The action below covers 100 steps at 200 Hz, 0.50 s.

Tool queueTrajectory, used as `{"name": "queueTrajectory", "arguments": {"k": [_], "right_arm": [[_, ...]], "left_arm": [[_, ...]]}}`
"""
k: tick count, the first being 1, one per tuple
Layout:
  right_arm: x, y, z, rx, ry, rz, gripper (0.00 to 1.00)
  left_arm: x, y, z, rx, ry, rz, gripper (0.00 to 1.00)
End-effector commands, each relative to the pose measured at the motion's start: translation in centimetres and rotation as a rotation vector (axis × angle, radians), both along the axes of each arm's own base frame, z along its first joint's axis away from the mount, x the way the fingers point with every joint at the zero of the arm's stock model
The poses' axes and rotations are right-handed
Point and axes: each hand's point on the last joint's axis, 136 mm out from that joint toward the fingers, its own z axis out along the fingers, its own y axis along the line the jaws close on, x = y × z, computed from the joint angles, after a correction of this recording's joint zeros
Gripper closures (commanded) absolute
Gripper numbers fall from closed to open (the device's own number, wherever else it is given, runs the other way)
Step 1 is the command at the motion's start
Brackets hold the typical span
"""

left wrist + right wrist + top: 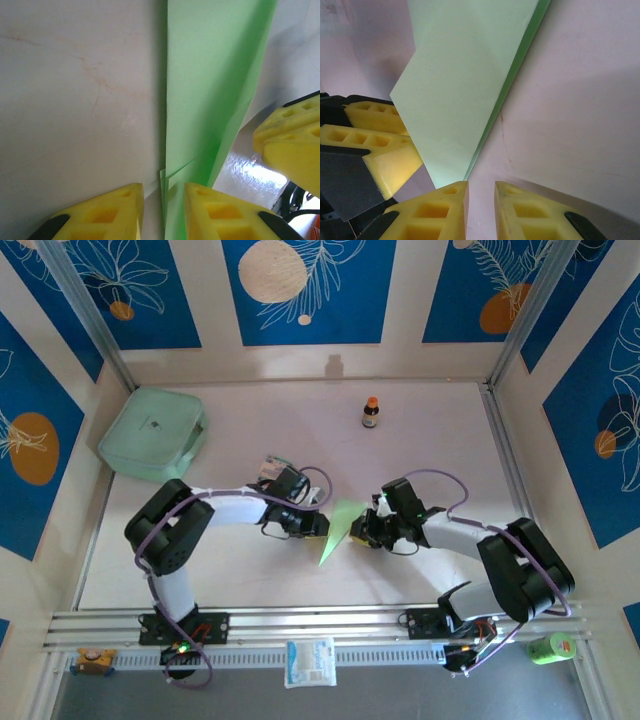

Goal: Fold a paper plane with a square sheet of paper (pick it up from the middle)
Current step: Turn over a paper plane at the center of the table.

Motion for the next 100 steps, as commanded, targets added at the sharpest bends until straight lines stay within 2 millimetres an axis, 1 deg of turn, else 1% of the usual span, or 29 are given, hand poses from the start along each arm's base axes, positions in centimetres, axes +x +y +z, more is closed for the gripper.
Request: {"name": "queueTrajectory", "arguments": {"k": [1,34,73,100], "right_arm": [[-0.36,0.77,0.26,0.029,0.017,0.028,0.80],[-0.50,1.15,0.24,0.039,0.018,0.040,0.84],[-0.56,1.48,0.09,0.037,0.026,0.049,0.84],[-0.85,1.62,-0.30,0.033,0.042,0.058,0.84]], "left_arm": [[-0.69,-0.25,-0.23,-0.007,0.046,-0.042,0.73],[-0.88,-0.50,-0.25,-0.019,0.057,-0.055,0.78],[-1.17,-0.52,-0.26,-0.017,0.073,-0.068,0.78],[-1.49,-0.93,0.03,-0.041,0.085,-0.087,0.78]]}}
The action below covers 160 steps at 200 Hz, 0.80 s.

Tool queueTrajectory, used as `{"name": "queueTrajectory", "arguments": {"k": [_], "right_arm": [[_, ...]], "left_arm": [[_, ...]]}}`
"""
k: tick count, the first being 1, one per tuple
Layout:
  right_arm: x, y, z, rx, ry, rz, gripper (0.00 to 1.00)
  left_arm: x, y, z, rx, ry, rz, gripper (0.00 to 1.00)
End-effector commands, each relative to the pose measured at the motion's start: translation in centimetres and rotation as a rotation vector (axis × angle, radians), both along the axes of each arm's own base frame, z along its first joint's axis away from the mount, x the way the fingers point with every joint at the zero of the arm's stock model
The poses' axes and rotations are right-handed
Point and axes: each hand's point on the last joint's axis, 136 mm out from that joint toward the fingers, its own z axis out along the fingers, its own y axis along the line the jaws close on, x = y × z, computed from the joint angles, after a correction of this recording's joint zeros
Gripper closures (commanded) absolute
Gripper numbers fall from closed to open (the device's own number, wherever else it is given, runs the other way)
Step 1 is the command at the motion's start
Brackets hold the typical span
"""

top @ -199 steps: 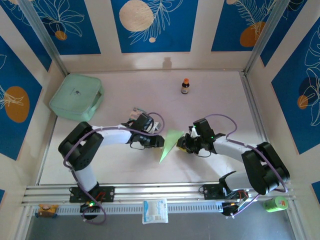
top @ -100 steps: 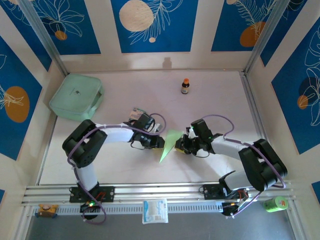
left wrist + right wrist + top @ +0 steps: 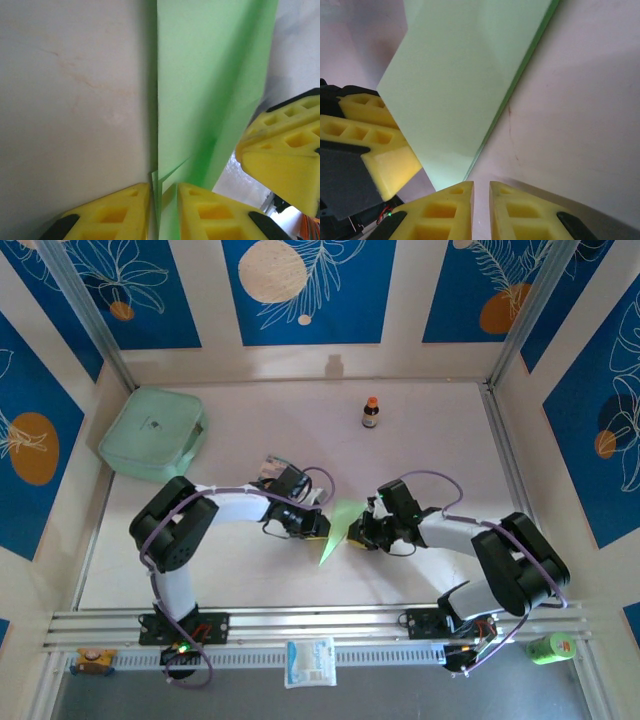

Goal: Fold a paper plane with a square sheet of paper (pick it up from the middle)
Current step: Turn over a paper plane at the center of the table.

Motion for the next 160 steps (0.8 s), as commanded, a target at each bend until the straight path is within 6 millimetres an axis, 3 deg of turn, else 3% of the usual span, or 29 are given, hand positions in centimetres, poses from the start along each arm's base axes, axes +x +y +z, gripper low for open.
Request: {"name": "queueTrajectory", "arguments": {"k": [1,110,160], "right_arm": [[-0.2,0.7,0.3,0.022,0.022,0.020,0.84],[-0.8,1.7,-0.3,0.051,0.050,0.055,0.85],[-0.7,1.7,0.0,0.061,0.033,0.052,0.85]], "left_arm": [[-0.9,-0.5,0.1,-0.021,0.043,-0.045,0.78],[-1.7,-1.7,0.7,-0.094,0.078,-0.086,0.77],[-1.7,-2.0,0.9,-0.100,0.064,-0.090,0.88]]}}
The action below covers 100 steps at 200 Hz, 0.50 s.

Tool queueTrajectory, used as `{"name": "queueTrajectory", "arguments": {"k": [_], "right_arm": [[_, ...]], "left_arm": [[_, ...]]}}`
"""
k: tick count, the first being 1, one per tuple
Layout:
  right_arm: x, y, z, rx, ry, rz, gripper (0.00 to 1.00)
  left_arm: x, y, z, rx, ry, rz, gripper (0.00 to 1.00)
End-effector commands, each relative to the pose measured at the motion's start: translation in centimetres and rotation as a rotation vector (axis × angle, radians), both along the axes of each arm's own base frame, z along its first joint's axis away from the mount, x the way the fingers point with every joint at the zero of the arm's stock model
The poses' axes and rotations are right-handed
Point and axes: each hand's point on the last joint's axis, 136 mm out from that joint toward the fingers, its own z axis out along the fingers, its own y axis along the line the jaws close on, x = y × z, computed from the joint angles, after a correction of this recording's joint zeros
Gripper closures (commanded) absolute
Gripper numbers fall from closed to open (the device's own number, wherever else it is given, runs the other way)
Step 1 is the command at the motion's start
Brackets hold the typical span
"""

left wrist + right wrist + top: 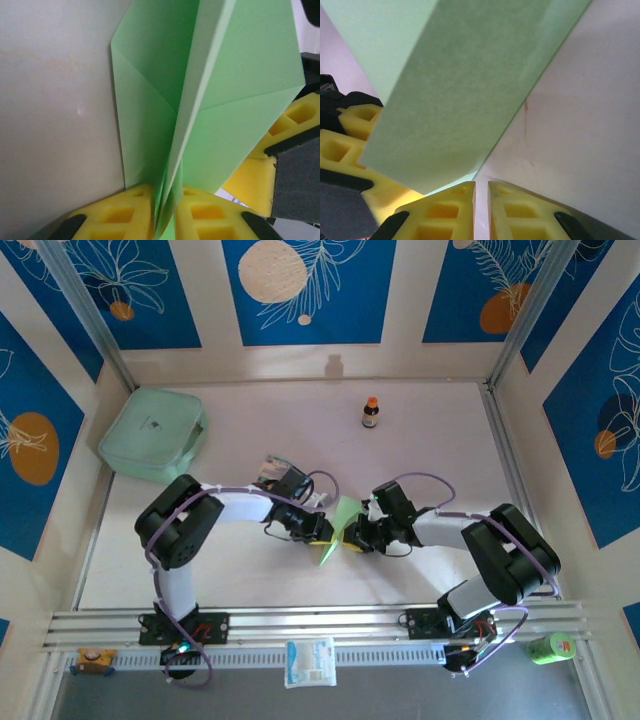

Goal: Fold a paper plane with a square sheet of paper (pick it up from the middle)
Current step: Turn over a paper plane at the center of the table.

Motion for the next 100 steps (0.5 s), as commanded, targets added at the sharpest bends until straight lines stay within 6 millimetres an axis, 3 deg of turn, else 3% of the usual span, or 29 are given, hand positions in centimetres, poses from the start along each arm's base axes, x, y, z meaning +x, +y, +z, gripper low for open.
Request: {"name": "queueTrajectory", "arguments": {"k": [1,45,100], "right_arm": [[-0.1,0.5,0.6,0.027,0.003,0.006,0.85],[0.5,-1.0,1.5,-0.022,-0.048,-0.043,0.85],[1.7,-3.2,3.7,-0.113,-0.153,-0.118,0.84]], "left_arm": [[-0.1,-0.8,0.6,-0.031,-0.016,-0.029,0.88],[1.7,0.0,2.8,0.007,-0.166,0.045,0.96],[4.6,7.0,3.3,0.494,-0.415,0.216,1.00]]}}
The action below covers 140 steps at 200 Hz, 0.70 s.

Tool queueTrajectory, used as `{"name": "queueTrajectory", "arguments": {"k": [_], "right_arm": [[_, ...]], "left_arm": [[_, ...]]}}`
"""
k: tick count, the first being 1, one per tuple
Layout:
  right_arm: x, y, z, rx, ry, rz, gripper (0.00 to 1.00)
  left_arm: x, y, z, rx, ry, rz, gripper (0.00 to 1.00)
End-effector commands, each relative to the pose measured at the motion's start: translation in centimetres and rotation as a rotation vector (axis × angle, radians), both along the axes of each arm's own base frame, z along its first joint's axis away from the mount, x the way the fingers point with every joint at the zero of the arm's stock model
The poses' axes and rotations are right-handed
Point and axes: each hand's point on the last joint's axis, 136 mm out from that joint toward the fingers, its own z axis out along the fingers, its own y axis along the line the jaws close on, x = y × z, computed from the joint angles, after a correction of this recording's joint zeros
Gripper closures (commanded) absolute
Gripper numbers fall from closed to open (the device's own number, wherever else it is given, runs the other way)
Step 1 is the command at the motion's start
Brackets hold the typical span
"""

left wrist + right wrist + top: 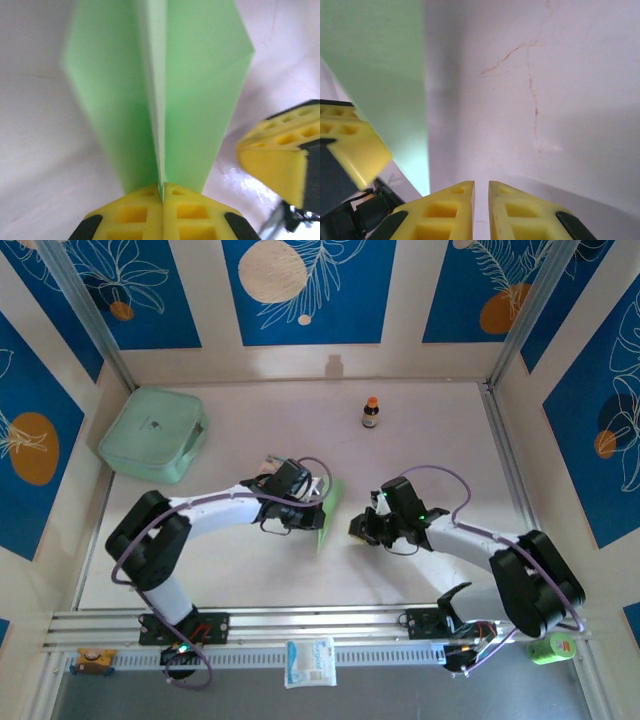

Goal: Fold a paper plane with a square sheet of paper (pick it up from the middle)
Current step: Turn over a paper plane at the center of the table.

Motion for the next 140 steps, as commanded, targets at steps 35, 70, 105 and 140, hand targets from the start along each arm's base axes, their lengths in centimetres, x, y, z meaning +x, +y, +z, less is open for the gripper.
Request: {"name": "queueTrajectory", "arguments": {"k": [35,70,105,140], "right_arm": [[0.3,-1.3,0.7,-0.066,-0.024,-0.043,0.84],[0.2,-1.2,0.3,-0.067,-0.013,-0.041,0.84],[0.1,-0.9,0.2,-0.062,-0.006,-0.032,0.84],[0.1,-0.7,0.0,-0.058,-0.002,-0.029,0.84]], "left_arm": [[1.2,5.2,-0.8,0.408,-0.120,0.119,1.00],[0.8,4.7,-1.6,0.436,-0.105,0.110,0.98],[0.3,4.6,-2.7,0.456,-0.078,0.103,0.95],[0.1,4.5,-3.2,0.461,-0.065,0.097,0.90]]}}
